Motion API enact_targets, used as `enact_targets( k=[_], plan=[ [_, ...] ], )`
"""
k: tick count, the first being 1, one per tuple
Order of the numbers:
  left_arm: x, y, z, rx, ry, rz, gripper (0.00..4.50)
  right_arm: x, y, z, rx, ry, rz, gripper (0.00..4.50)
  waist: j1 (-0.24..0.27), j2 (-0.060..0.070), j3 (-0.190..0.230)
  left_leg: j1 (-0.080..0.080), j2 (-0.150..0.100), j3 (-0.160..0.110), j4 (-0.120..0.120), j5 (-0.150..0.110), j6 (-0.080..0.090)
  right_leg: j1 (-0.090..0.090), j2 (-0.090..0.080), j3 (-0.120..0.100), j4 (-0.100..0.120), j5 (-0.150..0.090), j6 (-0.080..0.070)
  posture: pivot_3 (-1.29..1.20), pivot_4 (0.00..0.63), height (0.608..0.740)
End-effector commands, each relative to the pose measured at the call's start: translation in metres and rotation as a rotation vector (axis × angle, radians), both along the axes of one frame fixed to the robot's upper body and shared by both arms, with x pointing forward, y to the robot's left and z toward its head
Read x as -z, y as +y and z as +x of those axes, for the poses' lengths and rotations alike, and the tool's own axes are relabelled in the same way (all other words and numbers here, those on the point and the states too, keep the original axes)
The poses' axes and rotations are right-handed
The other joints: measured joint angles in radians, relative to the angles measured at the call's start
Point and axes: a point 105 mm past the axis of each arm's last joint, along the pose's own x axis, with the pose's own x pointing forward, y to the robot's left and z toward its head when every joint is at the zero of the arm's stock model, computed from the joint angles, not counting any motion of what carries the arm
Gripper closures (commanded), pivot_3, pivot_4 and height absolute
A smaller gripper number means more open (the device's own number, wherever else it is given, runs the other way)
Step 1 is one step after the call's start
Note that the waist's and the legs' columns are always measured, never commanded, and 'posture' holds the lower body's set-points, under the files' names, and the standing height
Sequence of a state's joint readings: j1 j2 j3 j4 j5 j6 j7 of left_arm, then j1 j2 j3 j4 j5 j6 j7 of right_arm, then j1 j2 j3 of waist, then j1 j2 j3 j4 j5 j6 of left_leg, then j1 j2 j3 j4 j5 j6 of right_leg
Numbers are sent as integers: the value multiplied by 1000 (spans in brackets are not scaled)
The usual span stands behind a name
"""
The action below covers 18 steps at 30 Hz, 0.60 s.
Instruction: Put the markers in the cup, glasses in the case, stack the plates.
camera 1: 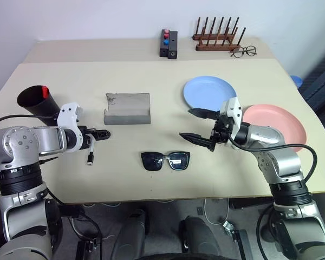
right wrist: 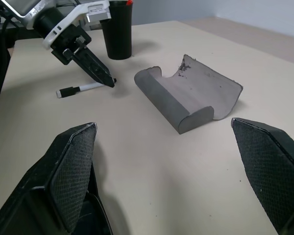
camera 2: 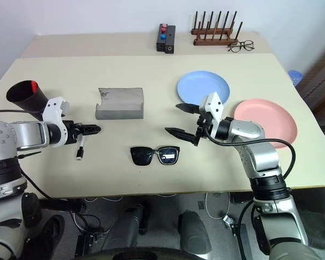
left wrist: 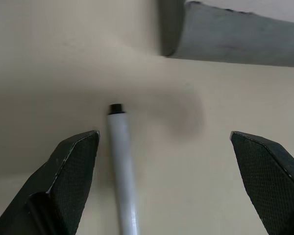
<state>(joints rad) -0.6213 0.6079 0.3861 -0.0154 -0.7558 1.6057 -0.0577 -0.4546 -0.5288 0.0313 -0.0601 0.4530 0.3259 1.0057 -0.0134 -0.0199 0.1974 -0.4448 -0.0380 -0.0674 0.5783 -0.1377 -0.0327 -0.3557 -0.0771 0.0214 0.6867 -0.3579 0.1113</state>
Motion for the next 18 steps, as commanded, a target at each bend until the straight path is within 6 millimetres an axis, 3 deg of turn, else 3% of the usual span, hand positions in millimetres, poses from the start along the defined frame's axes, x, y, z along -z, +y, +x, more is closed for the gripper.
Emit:
enact_targets(
  k=[1, 3, 6, 14, 18],
  plan=[
    [-9, 9, 8, -31, -9, 17, 61, -11, 2, -2, -2, -64, 2, 0, 0, 0, 0, 0, 0, 0, 0, 0, 0, 0, 0, 0, 0, 0, 0, 0, 150, 735],
    [-7, 10, 8, -20, 18, 29, 61, -11, 3, -1, -2, -67, -1, 0, 0, 0, 0, 0, 0, 0, 0, 0, 0, 0, 0, 0, 0, 0, 0, 0, 150, 735],
    [-5, 11, 6, 15, 48, 28, 801, -14, 4, -1, -3, -73, 2, 0, 0, 0, 0, 0, 0, 0, 0, 0, 0, 0, 0, 0, 0, 0, 0, 0, 150, 735],
    [9, 10, -2, 74, 133, 17, 4478, -15, 3, -1, 2, -78, 1, 0, 2, 0, 0, 0, -1, 0, 0, 0, 0, 0, -1, 0, 0, 0, 0, 0, 150, 735],
    [9, 10, -1, 92, 99, 34, 4478, -15, 2, -1, 4, -79, -3, 0, 2, 0, 0, 0, -1, 0, 0, 0, 0, 0, -2, 0, 0, 0, 0, 0, 150, 735]
  ],
)
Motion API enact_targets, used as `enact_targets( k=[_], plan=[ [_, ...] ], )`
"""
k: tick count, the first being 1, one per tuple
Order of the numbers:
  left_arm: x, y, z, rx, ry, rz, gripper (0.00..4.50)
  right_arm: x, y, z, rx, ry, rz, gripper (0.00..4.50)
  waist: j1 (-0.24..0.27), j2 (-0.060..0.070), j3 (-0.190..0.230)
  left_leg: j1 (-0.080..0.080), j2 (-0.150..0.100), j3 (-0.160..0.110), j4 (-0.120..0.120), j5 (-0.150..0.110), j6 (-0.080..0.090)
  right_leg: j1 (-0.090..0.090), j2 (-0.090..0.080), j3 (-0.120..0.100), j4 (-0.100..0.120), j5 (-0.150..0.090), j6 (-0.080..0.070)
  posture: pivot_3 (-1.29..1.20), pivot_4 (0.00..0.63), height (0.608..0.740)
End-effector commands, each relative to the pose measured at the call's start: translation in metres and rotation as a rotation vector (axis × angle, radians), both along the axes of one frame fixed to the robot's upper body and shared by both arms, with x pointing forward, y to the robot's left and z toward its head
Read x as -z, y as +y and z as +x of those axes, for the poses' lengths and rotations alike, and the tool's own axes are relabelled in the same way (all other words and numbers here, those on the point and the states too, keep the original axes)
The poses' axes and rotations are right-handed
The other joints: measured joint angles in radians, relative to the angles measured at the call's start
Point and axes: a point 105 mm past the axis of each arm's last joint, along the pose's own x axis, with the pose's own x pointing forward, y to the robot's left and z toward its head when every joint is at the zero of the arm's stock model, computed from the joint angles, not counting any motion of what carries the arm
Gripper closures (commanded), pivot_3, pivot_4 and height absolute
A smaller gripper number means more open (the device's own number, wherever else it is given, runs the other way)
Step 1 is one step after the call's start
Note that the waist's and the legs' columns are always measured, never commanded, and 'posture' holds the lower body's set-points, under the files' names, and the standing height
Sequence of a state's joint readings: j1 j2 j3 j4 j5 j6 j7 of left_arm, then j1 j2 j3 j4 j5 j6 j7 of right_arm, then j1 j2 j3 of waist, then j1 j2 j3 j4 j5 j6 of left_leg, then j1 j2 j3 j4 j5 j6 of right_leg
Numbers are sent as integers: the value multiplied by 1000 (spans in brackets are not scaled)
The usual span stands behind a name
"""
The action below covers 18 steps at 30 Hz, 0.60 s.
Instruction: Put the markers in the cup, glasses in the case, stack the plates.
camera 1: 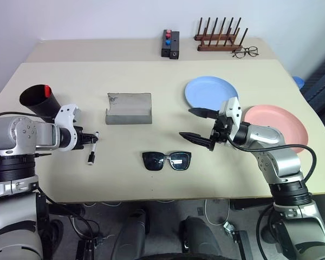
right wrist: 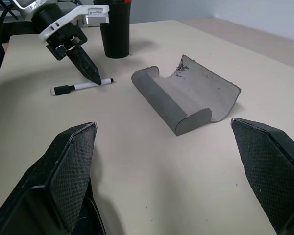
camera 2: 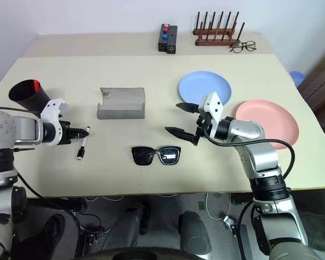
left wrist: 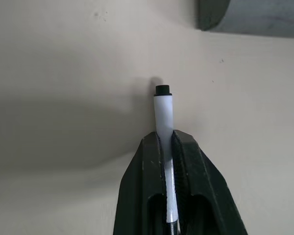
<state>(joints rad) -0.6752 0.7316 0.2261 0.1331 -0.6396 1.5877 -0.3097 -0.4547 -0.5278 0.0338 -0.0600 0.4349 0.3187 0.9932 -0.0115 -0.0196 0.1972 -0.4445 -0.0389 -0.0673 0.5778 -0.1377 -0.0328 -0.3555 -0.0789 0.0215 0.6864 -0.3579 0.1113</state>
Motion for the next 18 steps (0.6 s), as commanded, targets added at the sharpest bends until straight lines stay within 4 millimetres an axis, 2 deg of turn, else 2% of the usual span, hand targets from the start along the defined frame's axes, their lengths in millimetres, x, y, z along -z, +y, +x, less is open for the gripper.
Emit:
enact_targets(
  k=[1, 5, 10, 13, 14, 17, 18],
  plan=[
    [1, 0, -1, 28, -28, 25, 4478, -15, 2, -3, -14, -68, 8, 0, 0, 0, 0, 0, 0, 0, 0, 0, 0, 0, 0, 0, 0, 0, 0, 0, 150, 735],
    [-23, -2, 1, 79, -149, 32, 4478, -14, 2, -3, -14, -68, 5, 0, 0, 0, 0, 0, 0, 0, 0, 0, 0, 0, 0, 0, 0, 0, 0, 0, 150, 735],
    [-87, 0, 8, 142, -492, 34, 4478, -15, 1, -1, -8, -73, 2, 0, -1, 0, 0, -1, 0, 0, 0, 0, 0, -1, 0, 0, 0, 0, 0, 0, 150, 735],
    [-118, 14, 12, 158, -678, 186, 4478, -14, 1, 0, -13, -66, 4, 0, -3, 0, 0, -1, 0, 0, -1, 0, 0, -1, 0, 0, -1, 0, 0, 0, 150, 735],
    [-131, 12, 14, 187, -765, 199, 4478, -14, 1, 0, -16, -66, 4, 0, -4, 0, 0, -1, 0, 0, -1, 0, 0, -1, 0, 0, -1, 0, 0, 0, 150, 735],
    [-168, 19, 19, 140, -990, 192, 4478, -14, 4, 1, -24, -67, 5, 0, 1, 0, 0, -1, 0, 1, -2, 0, 0, -1, -1, 1, -2, 0, 0, 0, 150, 735],
    [-177, 27, 21, 103, -1048, 219, 4478, -15, 5, 1, -27, -67, 7, 0, 2, 0, 0, -1, 0, 0, -2, 0, 0, -1, -1, 0, -2, 0, 0, 0, 150, 735]
  ],
)
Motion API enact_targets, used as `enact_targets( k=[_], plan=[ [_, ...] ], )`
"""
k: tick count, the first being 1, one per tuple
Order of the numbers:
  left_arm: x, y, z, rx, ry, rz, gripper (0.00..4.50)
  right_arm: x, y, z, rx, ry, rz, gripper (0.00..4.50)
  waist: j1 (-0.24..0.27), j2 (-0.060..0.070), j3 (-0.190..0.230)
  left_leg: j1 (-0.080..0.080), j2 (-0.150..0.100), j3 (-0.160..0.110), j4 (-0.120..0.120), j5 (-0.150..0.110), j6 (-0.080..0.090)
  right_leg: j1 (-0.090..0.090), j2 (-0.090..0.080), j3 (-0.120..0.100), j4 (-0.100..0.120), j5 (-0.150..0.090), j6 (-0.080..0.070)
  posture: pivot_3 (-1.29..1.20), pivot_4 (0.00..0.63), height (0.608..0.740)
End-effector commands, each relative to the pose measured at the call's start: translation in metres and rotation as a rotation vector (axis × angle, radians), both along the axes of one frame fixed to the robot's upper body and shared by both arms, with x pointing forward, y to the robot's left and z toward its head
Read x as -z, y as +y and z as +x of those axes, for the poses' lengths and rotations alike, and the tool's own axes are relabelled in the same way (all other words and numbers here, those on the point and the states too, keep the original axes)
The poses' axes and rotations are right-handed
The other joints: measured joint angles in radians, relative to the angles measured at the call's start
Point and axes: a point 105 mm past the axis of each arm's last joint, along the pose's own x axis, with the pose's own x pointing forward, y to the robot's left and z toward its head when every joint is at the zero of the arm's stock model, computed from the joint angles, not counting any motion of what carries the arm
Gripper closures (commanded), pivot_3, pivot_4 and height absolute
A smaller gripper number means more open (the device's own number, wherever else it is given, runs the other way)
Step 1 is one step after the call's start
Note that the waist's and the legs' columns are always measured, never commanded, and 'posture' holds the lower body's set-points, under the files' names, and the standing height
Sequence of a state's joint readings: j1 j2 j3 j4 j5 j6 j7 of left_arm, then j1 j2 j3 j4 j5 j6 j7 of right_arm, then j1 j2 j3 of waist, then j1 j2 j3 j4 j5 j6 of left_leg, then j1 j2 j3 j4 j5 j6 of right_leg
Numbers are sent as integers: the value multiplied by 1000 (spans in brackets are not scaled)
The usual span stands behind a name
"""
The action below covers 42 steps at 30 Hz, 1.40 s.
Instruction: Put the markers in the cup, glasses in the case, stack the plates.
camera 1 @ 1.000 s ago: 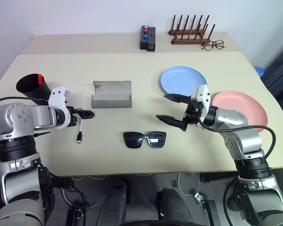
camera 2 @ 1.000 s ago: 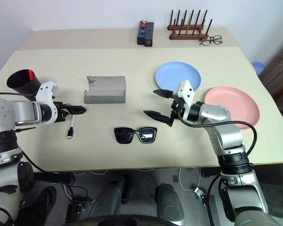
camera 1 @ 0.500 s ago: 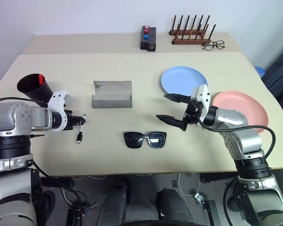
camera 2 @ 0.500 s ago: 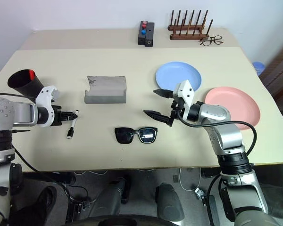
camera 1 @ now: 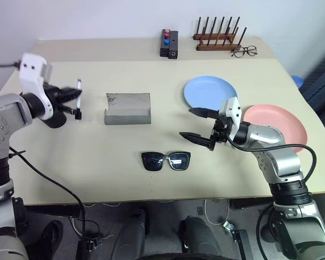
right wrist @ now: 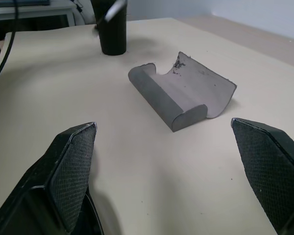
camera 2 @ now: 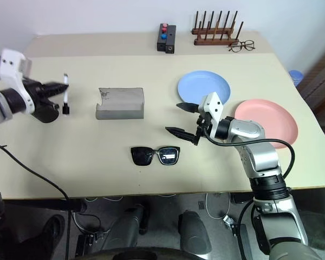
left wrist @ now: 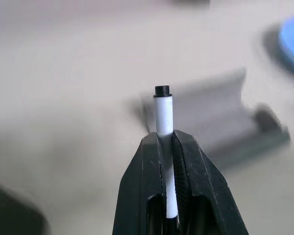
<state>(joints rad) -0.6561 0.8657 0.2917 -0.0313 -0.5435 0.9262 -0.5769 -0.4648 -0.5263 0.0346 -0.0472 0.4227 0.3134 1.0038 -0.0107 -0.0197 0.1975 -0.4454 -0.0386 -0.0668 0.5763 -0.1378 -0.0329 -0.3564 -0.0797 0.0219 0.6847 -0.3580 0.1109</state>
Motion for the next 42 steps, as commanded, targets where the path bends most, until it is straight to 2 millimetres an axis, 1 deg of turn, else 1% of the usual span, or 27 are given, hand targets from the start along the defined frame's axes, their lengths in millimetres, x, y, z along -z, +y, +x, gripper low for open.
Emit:
enact_targets(
  k=[1, 3, 4, 6, 7, 9, 13, 14, 17, 19, 22, 25, 28, 32, 40, 42],
  plan=[
    [-54, 24, 0, -83, -306, 20, 4478, -15, 5, 0, -27, -62, 18, 0, 0, 0, 0, 0, 0, 0, 1, 0, 0, 0, 0, 0, 0, 0, 0, 0, 150, 735],
    [-63, 39, -1, -126, -383, 56, 4478, -16, 6, 0, -32, -60, 21, 0, -1, 0, 0, 0, 0, 0, 0, 0, 0, 0, 0, 0, 0, 0, 0, 0, 150, 735],
    [-67, 50, -3, -158, -419, 61, 4478, -16, 6, 0, -35, -57, 21, 0, -4, 0, 0, 0, 0, 0, 0, 0, 0, 0, 0, 0, 0, 0, 0, 0, 150, 735],
    [-70, 66, -6, -211, -472, 79, 4478, -15, 6, 0, -36, -56, 20, 0, -6, 0, 0, 0, 0, 1, -1, 0, 0, -1, 0, 0, 0, 0, 0, 0, 150, 735],
    [-75, 75, -9, -237, -518, 59, 4478, -15, 6, 0, -35, -55, 21, 0, -7, 0, 0, 0, 0, 1, -1, 0, 0, -1, 1, 0, 0, 0, 0, 0, 150, 735],
    [-76, 92, -15, -297, -575, 40, 4478, -15, 5, 0, -31, -55, 22, 0, -6, 0, 0, 0, 0, 1, -1, 0, 1, -1, 1, 0, 0, 0, 0, 0, 150, 735],
    [-74, 112, -27, -360, -665, 27, 4478, -15, 4, 0, -25, -55, 20, 0, -5, 0, 0, 0, 0, 1, 0, 0, 1, 0, 0, 0, 0, 0, 0, 0, 150, 735],
    [-71, 116, -29, -375, -666, 25, 4478, -15, 4, 0, -26, -54, 21, 0, -4, 0, 0, 0, 0, 1, 0, 0, 1, 0, 0, 0, 0, 0, 0, 0, 150, 735],
    [-56, 121, -31, -379, -654, 23, 4478, -21, 5, -1, -33, -60, 42, 0, -2, 0, 0, 0, 0, 1, 0, 0, 1, 0, 0, 0, 0, 0, 1, 0, 150, 735],
    [-44, 124, -31, -378, -642, -46, 4478, -31, 10, -5, -67, -67, 82, 0, -2, 0, 0, 0, 0, 1, 1, 0, 1, 0, 0, 0, 0, 0, 1, 0, 150, 735],
    [-27, 126, -30, -375, -625, -78, 4478, -49, 17, -13, -121, -90, 136, 0, -4, 0, 0, 0, 0, 0, 1, 0, 1, 0, 0, -1, 0, 0, 1, 0, 150, 735],
    [-18, 128, -29, -381, -613, -88, 4478, -62, 20, -20, -159, -91, 186, 0, -5, -1, 0, 0, 1, 0, 1, 0, 1, 0, 1, -1, 1, 0, 1, 0, 150, 735],
    [-8, 128, -28, -376, -594, -118, 4478, -72, 21, -22, -170, -92, 244, 0, -4, -1, 0, 0, 1, 0, 1, 0, 1, 0, 0, -1, 0, 0, 1, 0, 150, 735],
    [0, 124, -27, -352, -580, -124, 4478, -76, 23, -27, -193, -82, 272, 0, -4, -1, 0, 0, 1, 0, 1, 0, 1, 0, 0, -1, 1, 0, 1, 0, 150, 735],
    [6, 125, -25, -363, -569, -186, 4478, -68, 24, -27, -187, -64, 247, 0, -4, -1, 0, 0, 1, 0, 1, 0, 1, 0, 0, -1, 0, 0, 1, 0, 150, 735],
    [12, 123, -25, -354, -549, -180, 4478, -67, 24, -26, -180, -64, 242, 0, -4, -1, 0, 0, 1, 0, 1, 0, 1, 0, 0, -1, 0, 0, 1, 0, 150, 735]
  ],
)
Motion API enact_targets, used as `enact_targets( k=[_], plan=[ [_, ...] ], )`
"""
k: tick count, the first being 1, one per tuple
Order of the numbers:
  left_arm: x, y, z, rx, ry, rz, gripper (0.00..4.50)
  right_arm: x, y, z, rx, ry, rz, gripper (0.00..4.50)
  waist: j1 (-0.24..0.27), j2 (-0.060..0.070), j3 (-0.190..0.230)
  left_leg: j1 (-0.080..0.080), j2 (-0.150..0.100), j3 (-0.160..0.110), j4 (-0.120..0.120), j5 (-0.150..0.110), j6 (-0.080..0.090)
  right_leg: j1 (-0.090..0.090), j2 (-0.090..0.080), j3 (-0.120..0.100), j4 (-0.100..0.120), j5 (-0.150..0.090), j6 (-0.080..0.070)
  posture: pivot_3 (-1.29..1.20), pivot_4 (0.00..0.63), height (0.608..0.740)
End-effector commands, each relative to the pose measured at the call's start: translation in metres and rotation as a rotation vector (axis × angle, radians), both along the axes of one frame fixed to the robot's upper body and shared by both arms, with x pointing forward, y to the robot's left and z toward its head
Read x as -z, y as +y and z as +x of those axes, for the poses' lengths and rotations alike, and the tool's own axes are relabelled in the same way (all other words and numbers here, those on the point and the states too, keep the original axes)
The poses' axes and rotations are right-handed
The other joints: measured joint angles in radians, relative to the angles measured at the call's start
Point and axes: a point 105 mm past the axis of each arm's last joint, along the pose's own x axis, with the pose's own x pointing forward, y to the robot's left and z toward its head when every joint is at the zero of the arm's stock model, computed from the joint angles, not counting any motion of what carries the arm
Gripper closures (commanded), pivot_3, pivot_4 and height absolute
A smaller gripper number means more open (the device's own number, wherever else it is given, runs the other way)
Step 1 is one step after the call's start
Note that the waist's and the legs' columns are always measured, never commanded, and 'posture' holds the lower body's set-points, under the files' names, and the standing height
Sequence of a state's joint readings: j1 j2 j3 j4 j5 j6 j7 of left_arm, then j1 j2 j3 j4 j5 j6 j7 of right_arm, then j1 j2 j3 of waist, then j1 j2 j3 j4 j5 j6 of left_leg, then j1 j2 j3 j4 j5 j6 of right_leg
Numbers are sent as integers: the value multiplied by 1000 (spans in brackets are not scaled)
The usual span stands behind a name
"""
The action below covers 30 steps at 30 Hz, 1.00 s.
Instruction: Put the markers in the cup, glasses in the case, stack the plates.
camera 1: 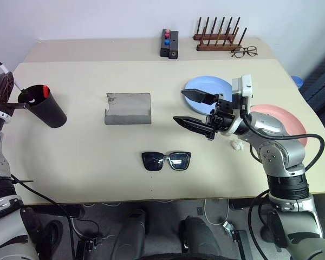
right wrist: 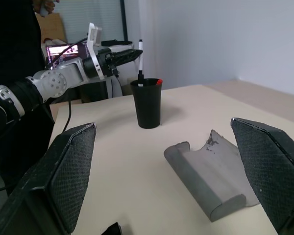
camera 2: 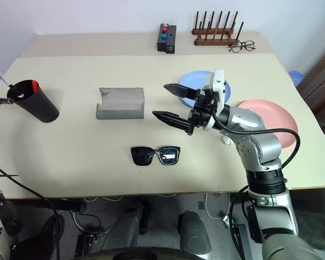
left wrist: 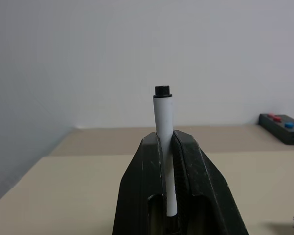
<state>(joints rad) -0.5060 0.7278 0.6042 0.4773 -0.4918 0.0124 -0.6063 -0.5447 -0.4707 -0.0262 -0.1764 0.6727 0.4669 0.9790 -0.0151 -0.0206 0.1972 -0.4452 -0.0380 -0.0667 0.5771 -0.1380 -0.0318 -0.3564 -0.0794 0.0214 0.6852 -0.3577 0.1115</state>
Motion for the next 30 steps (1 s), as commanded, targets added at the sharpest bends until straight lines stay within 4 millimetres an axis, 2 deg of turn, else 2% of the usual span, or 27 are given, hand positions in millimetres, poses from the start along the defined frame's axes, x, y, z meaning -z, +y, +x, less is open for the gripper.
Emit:
enact_targets(
  k=[1, 7, 10, 16, 17, 19, 23, 26, 27, 30],
  plan=[
    [-3, 1, -5, 1, -26, 3, 4478, -10, 0, -5, -3, -51, 4, 0, 0, 0, 0, 0, 0, 0, 0, 0, 0, 0, 0, 0, 0, 0, 0, 0, 150, 735],
    [5, -3, -3, 17, -9, -6, 4478, -7, -1, -3, 9, -50, -9, 0, 0, 0, 0, 0, 0, 0, 0, 0, 0, 0, 0, 0, 0, 0, 0, 0, 150, 735],
    [6, -4, -3, 16, -8, 4, 3423, -6, -1, -2, 17, -49, -14, 0, 0, 0, 0, 0, 0, 0, 0, 0, 0, 0, 0, 0, 0, 0, 0, 0, 150, 735],
    [-1, -6, -2, 13, -12, 40, 426, -3, 0, 0, 25, -47, -25, 0, 0, 0, 0, 0, 0, 0, 0, 0, 0, 0, 0, 0, 0, 0, 0, 0, 150, 735],
    [-3, -8, -2, 17, -16, 43, 58, -3, 0, 0, 26, -46, -26, 0, 0, 0, 0, 0, 0, 0, 0, 0, 0, 0, 0, 0, 0, 0, 0, 0, 150, 735],
    [-12, -17, -1, 50, -27, 56, 58, -2, -1, 0, 28, -46, -26, 0, 1, 0, 0, 0, 0, 0, 0, 0, 0, 0, 0, 0, 0, 0, 0, 0, 150, 735],
    [-29, -57, 2, 232, -34, 69, 58, -2, -2, 2, 35, -47, -31, 0, 2, 0, 0, 0, 0, 0, 0, 0, 0, 0, 0, 0, 0, 0, 0, 0, 150, 735],
    [-35, -101, 9, 421, 17, 126, 58, 0, -3, 5, 41, -44, -34, 0, 3, 0, 0, 0, 0, 0, 0, 0, 0, 0, 0, 0, 0, 0, 0, 0, 150, 735],
    [-34, -115, 11, 481, 41, 153, 58, 1, -4, 6, 49, -44, -42, 0, 3, 0, 0, 0, 0, 0, 0, 0, 0, 1, 0, 0, 0, 0, 0, 0, 150, 735],
    [-6, -155, 20, 681, 210, 277, 58, 21, -31, 18, 107, -14, -120, 0, 3, 0, 0, 0, -1, 0, 0, 0, 0, 1, 1, 0, 0, 0, 0, 0, 150, 735]
  ],
)
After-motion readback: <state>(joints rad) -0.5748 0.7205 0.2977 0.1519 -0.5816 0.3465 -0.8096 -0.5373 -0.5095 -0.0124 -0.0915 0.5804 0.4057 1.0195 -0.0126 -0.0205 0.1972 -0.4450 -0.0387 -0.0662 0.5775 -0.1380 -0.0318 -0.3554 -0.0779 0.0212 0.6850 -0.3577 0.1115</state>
